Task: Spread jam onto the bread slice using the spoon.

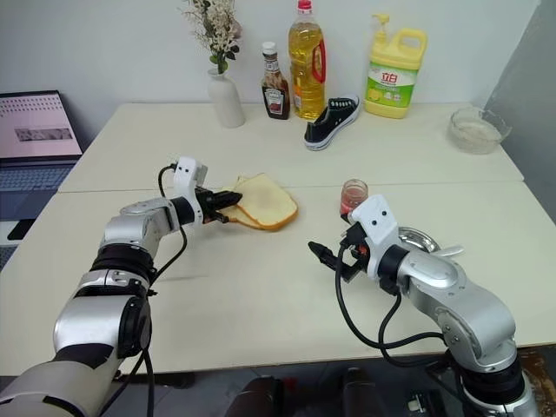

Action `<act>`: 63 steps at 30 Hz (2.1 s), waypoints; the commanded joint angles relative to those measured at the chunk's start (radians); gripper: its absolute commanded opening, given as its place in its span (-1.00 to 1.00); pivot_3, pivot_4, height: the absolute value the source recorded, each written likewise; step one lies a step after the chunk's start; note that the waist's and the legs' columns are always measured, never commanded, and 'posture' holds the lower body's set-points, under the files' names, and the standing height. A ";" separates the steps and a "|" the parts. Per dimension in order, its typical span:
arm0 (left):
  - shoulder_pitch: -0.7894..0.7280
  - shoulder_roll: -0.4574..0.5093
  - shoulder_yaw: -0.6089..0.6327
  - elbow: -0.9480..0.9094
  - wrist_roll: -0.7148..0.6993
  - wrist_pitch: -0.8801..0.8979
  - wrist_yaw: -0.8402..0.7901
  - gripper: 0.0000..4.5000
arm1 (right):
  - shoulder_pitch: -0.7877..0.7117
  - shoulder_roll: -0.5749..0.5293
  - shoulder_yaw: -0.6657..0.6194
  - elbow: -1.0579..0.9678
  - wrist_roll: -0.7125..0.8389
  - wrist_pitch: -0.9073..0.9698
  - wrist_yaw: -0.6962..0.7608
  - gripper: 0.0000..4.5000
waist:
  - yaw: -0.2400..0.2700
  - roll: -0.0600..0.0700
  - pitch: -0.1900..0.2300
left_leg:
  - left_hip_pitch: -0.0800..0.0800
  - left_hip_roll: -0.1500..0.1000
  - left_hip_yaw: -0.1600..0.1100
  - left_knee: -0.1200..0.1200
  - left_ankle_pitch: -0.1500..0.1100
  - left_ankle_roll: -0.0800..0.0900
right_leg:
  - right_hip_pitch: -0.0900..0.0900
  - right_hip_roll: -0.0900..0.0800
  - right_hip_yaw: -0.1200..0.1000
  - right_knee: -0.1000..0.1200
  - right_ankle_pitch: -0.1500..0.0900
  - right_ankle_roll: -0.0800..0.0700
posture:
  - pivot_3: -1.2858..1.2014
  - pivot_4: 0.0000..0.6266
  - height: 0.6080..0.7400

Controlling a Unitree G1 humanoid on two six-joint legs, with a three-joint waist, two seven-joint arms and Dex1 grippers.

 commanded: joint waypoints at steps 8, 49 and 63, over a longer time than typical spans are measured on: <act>0.045 0.086 -0.109 -0.605 -0.218 0.314 -0.331 -1.00 | 0.083 -0.146 -0.244 -0.107 0.178 0.062 0.111 1.00 | -0.005 0.000 0.000 | 0.001 0.002 0.002 -0.002 0.000 0.000 | 0.000 -0.001 0.002 -0.001 0.000 0.000 | 0.03 -0.52 1.00; 0.029 0.072 -0.097 0.036 0.068 -0.147 0.144 -1.00 | 0.152 -0.221 -0.275 -0.130 0.398 0.065 0.003 1.00 | 0.000 0.000 0.000 | 0.005 0.002 0.003 -0.001 0.000 0.000 | 0.004 0.003 0.004 -0.002 0.000 0.000 | 0.03 -0.52 1.00; -0.043 0.085 -0.038 0.192 0.086 -0.241 0.132 0.26 | 0.157 -0.214 -0.263 -0.134 0.397 0.060 -0.020 1.00 | -0.001 0.000 0.000 | 0.005 0.001 0.003 -0.001 0.000 0.000 | 0.003 0.003 0.003 -0.001 0.000 0.000 | 0.03 -0.52 1.00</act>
